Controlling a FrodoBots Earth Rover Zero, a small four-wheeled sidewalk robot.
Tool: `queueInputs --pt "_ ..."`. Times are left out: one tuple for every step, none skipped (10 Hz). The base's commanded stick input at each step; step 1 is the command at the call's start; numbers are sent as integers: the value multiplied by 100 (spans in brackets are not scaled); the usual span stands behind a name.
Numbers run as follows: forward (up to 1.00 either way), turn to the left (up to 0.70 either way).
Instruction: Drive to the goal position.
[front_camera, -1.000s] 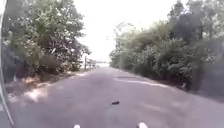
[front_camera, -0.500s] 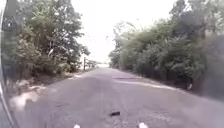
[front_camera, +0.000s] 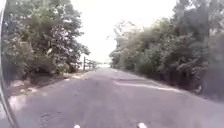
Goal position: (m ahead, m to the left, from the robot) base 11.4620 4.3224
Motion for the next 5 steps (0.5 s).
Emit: queueInputs --pt "70 0" --pt "70 0" --pt "70 0" --pt "70 0" --pt "70 0"
